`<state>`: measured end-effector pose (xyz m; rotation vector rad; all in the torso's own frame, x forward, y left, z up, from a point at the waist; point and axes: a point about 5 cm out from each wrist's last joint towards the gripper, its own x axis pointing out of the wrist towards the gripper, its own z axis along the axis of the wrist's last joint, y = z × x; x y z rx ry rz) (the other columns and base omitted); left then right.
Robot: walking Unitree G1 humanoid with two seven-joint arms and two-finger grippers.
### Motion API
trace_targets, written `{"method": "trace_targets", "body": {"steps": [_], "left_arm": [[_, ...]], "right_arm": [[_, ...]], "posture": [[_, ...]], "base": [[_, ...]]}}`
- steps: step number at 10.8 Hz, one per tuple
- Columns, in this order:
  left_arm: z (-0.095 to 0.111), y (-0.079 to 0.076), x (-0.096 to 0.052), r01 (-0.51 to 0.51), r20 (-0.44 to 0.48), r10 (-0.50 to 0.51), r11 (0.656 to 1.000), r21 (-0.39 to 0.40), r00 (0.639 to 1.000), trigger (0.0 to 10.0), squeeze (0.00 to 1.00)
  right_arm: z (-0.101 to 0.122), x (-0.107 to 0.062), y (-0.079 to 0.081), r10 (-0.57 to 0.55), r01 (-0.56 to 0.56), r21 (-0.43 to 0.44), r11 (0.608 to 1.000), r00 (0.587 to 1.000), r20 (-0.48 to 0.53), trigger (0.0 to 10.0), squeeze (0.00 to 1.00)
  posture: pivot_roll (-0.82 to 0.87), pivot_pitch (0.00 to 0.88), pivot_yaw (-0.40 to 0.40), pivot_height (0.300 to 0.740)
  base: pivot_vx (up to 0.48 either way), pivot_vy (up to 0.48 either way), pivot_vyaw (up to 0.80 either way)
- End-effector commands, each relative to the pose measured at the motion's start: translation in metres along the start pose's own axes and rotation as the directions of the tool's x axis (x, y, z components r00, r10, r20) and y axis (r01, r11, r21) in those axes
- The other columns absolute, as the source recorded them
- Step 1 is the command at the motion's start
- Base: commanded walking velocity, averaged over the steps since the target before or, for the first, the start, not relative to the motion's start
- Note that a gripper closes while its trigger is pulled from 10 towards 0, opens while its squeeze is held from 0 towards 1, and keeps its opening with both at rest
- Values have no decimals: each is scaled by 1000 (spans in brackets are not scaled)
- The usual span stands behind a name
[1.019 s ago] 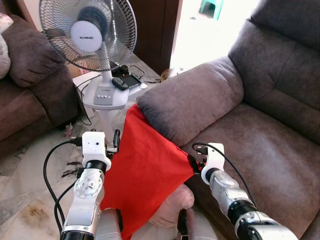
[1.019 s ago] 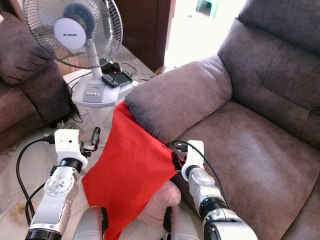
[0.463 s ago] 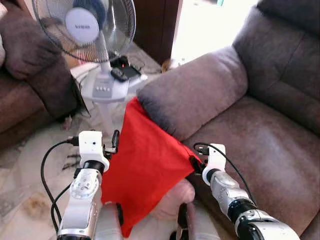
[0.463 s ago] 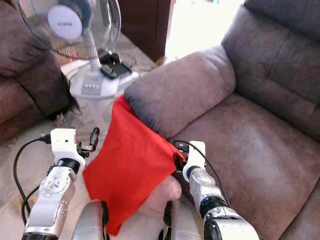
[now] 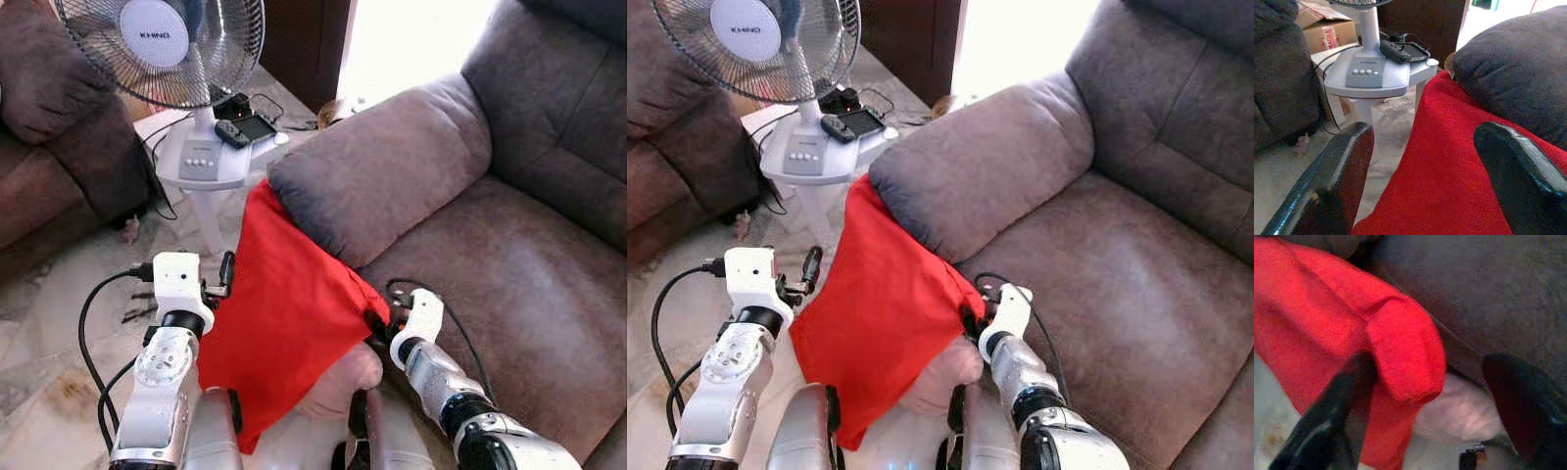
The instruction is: Move the pillow to the sofa from floor
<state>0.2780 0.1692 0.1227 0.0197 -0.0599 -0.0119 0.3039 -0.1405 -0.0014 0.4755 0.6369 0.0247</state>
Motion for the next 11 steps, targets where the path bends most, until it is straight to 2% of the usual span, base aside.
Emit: {"method": "trace_targets", "body": {"steps": [1, 2, 4, 11], "left_arm": [[5, 1, -2, 3, 12, -3, 1000, -9, 1000, 10000, 0], [6, 2, -2, -3, 24, 3, 1000, -14, 1000, 10000, 0], [8, 0, -2, 10, 36, -9, 1000, -25, 999, 10000, 0], [6, -4, -7, 33, 10, -33, 999, -28, 999, 10000, 0]], "right_arm": [[7, 0, 0, 6, -7, 43, 999, 999, 43, 10000, 0], [20, 0, -1, 7, -19, 91, 996, 992, 124, 10000, 0], [26, -1, -2, 0, -20, 128, 992, 987, 158, 10000, 0], [1, 0, 6, 57, -59, 46, 997, 997, 56, 10000, 0]], "posture": [[155, 183, -86, 615], [154, 182, -86, 615], [152, 182, -87, 615], [164, 200, -85, 615]], "base": [[0, 0, 0], [0, 0, 0], [0, 0, 0], [0, 0, 0]]}}
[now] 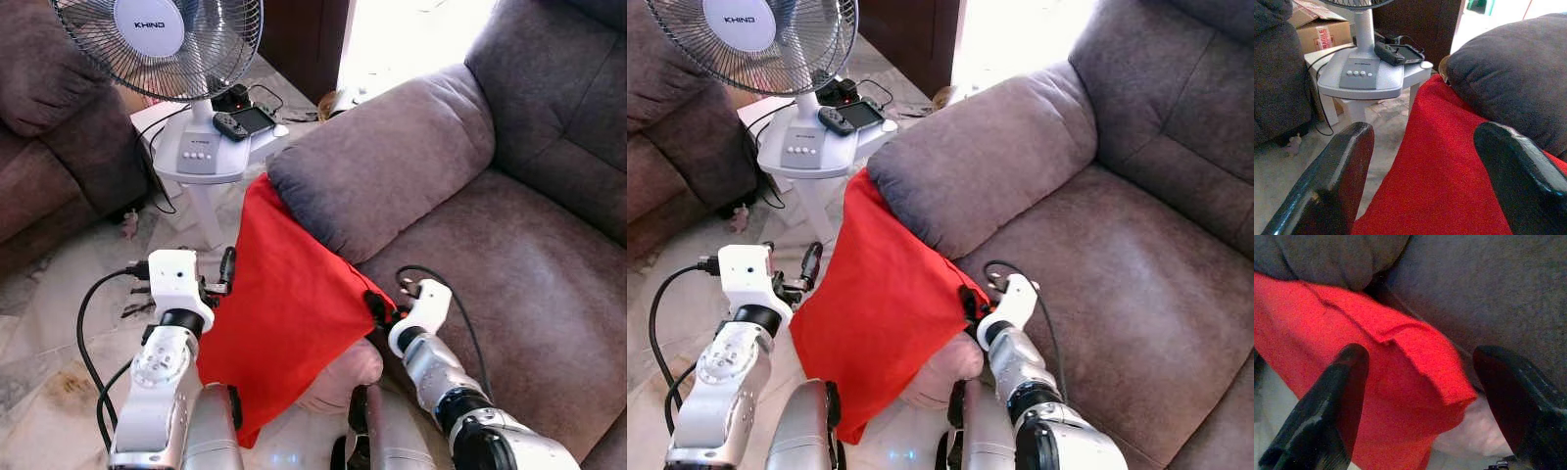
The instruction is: Move the pillow to the sofa from floor
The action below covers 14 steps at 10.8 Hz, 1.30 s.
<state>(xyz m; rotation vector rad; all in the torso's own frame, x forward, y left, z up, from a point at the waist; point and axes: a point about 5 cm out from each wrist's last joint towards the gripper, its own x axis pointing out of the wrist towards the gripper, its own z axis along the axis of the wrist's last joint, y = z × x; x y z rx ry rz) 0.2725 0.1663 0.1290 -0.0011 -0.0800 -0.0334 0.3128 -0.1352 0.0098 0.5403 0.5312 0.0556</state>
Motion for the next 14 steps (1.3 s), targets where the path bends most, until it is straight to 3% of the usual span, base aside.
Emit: {"method": "trace_targets", "body": {"steps": [1, 4, 5, 10, 12, 14], "left_arm": [[-1, -2, -4, 13, -14, -13, 1000, -7, 1000, 10000, 0], [-1, -1, -6, 11, -21, -12, 1000, -3, 1000, 10000, 0], [-1, -1, -6, 11, -21, -11, 1000, -2, 1000, 10000, 0], [2, 0, -4, -5, 0, 5, 1000, -6, 1000, 10000, 0], [3, 0, -4, -7, 1, 7, 1000, -4, 1000, 10000, 0], [2, 0, -4, -10, -2, 10, 1000, 6, 1000, 10000, 0]], "right_arm": [[-12, -3, -5, -12, 12, -9, 1000, 999, -47, 10000, 0], [-23, -4, -2, -3, -2, -51, 999, 997, -82, 10000, 0], [-24, -4, -2, -2, -3, -58, 998, 997, -77, 0, 0], [-20, -7, -9, -18, 16, -53, 998, 999, -34, 0, 0], [-17, -6, -9, -23, 22, -54, 998, 1000, -13, 10000, 0], [-19, -6, -9, -41, 39, -84, 996, 999, -28, 10000, 0]], "posture": [[165, 206, -85, 615], [170, 216, -84, 615], [172, 217, -82, 615], [171, 206, -84, 615], [173, 207, -84, 615], [174, 206, -84, 615]], "base": [[0, 0, 0], [0, 0, 0], [0, 0, 0], [0, 0, 0], [0, 0, 0], [0, 0, 0]]}}
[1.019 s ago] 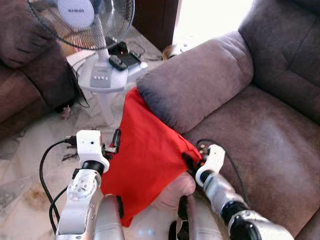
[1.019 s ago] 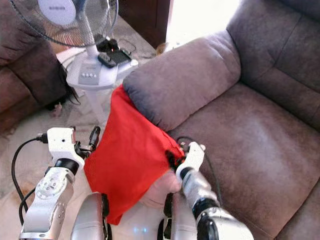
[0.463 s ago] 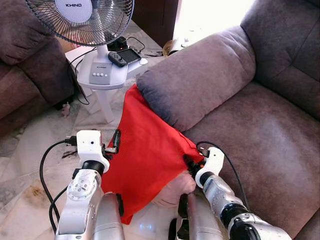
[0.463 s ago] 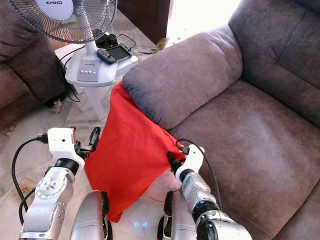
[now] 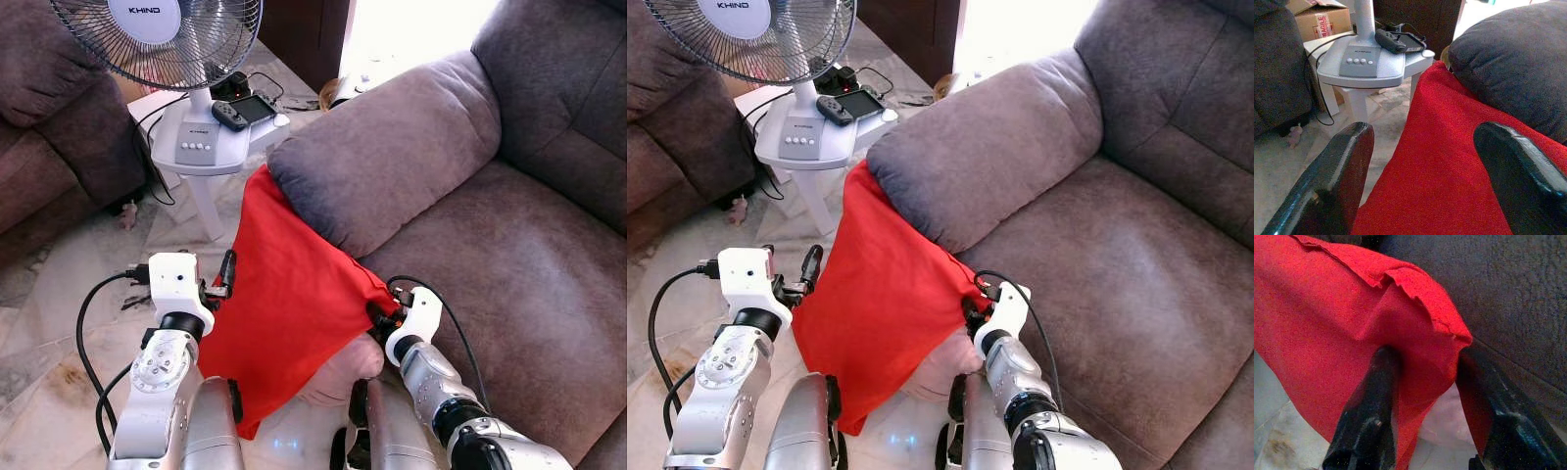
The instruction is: Move the pillow to the sofa from floor
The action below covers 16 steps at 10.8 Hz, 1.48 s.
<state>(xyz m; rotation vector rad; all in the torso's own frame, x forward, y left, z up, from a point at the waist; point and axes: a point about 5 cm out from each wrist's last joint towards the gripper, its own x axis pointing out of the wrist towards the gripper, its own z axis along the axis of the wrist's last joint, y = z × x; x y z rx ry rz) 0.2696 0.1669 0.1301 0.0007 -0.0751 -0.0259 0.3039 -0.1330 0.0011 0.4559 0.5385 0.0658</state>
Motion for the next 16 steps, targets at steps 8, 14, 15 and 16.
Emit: {"method": "trace_targets", "body": {"steps": [8, 14, 15, 16], "left_arm": [[2, 0, -2, -1, 4, 1, 1000, 4, 1000, 10000, 0], [4, 0, -4, -2, 8, 2, 1000, 12, 1000, 10000, 0], [5, -1, -3, 0, 10, 0, 1000, 17, 1000, 10000, 0], [8, -4, -1, 13, 22, -13, 1000, 16, 1000, 10000, 0]], "right_arm": [[8, 4, 11, 40, -40, 6, 999, 999, 34, 10000, 0], [13, 4, 10, 21, -23, 21, 1000, 998, 66, 0, 0], [15, 4, 10, 26, -29, 31, 999, 997, 75, 0, 0], [14, 5, 10, 29, -32, 35, 999, 997, 70, 0, 0]], "posture": [[186, 209, -84, 615], [208, 216, -88, 615], [207, 214, -87, 615], [204, 207, -88, 615]], "base": [[0, 0, 0], [0, 0, 0], [0, 0, 0], [0, 0, 0]]}}
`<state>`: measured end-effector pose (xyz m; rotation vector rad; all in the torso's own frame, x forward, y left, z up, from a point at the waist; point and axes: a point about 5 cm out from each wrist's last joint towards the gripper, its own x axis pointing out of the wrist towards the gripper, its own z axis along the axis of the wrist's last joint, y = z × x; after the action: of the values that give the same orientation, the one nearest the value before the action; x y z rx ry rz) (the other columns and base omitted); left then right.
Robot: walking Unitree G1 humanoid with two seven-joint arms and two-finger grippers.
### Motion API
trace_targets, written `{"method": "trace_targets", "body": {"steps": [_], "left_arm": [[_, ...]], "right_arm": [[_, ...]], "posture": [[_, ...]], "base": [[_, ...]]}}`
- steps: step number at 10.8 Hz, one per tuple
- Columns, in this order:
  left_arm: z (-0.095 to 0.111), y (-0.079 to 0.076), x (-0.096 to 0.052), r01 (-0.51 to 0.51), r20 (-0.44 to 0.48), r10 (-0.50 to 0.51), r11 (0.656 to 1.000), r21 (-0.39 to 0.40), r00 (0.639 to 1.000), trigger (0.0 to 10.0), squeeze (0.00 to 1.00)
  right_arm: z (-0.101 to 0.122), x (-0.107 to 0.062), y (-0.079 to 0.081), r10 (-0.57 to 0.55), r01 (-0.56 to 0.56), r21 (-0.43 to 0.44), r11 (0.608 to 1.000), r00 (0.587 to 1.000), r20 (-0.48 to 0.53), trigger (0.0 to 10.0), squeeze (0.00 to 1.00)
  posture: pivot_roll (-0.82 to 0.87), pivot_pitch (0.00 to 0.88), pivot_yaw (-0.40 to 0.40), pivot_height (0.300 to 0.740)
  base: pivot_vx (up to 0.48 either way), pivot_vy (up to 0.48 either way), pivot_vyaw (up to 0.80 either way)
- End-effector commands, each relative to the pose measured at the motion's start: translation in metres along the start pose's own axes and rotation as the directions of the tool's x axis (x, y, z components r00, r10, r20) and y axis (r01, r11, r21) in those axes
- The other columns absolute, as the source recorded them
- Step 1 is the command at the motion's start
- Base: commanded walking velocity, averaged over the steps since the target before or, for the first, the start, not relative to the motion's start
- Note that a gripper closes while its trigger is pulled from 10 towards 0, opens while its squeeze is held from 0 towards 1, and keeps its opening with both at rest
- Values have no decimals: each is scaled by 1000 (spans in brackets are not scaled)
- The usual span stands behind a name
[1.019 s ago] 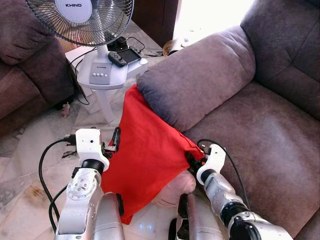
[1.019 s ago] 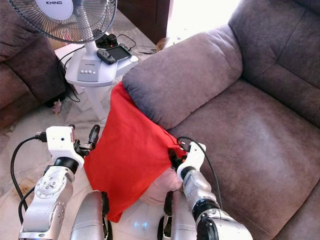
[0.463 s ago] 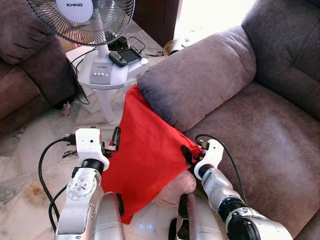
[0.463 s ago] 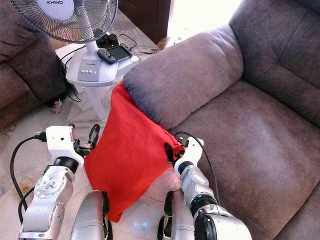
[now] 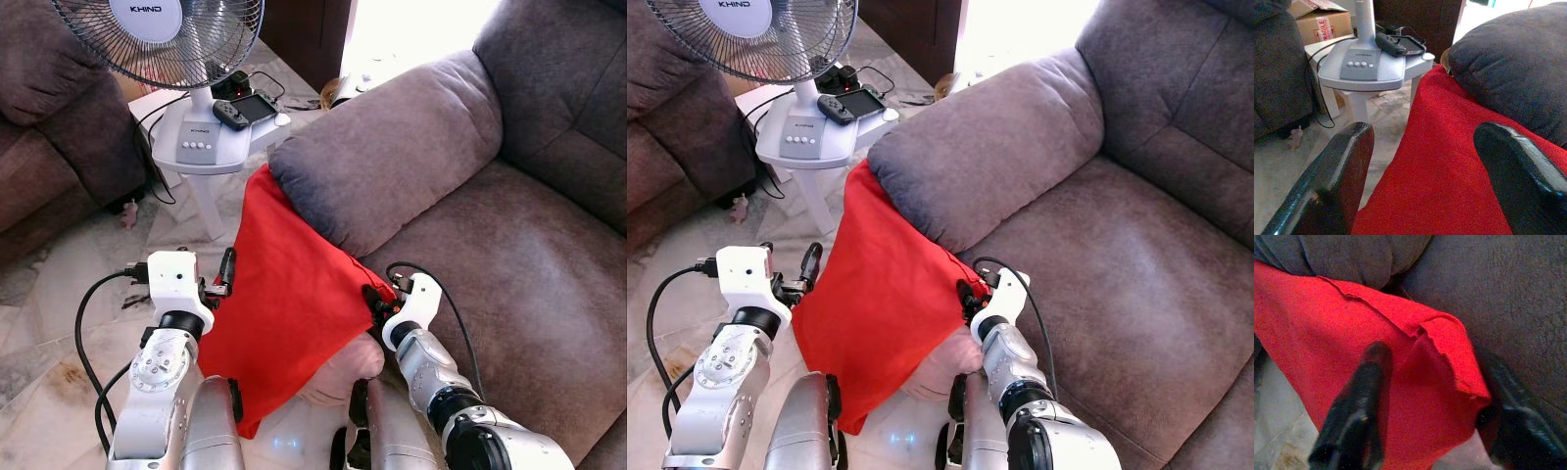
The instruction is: Move the pillow to the sofa from floor
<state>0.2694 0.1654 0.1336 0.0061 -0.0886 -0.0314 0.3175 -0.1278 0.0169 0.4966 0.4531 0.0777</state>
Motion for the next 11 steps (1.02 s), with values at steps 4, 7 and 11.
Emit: {"method": "trace_targets", "body": {"steps": [4, 7, 11], "left_arm": [[5, -1, 2, 0, 9, 0, 1000, 7, 1000, 10000, 0], [9, -2, 6, 1, 26, -1, 1000, 4, 1000, 10000, 0], [9, -2, 10, -3, 32, 3, 1000, 6, 999, 10000, 0]], "right_arm": [[-4, -1, -2, -3, 3, -11, 1000, 1000, -22, 0, 0], [-3, 0, 0, 4, -4, -10, 1000, 1000, -20, 0, 0], [-3, 0, 0, 9, -9, -21, 1000, 1000, -23, 0, 0]], "posture": [[210, 195, -86, 615], [212, 188, -87, 615], [210, 163, -89, 615]], "base": [[0, 0, 0], [0, 0, 0], [0, 0, 0]]}}
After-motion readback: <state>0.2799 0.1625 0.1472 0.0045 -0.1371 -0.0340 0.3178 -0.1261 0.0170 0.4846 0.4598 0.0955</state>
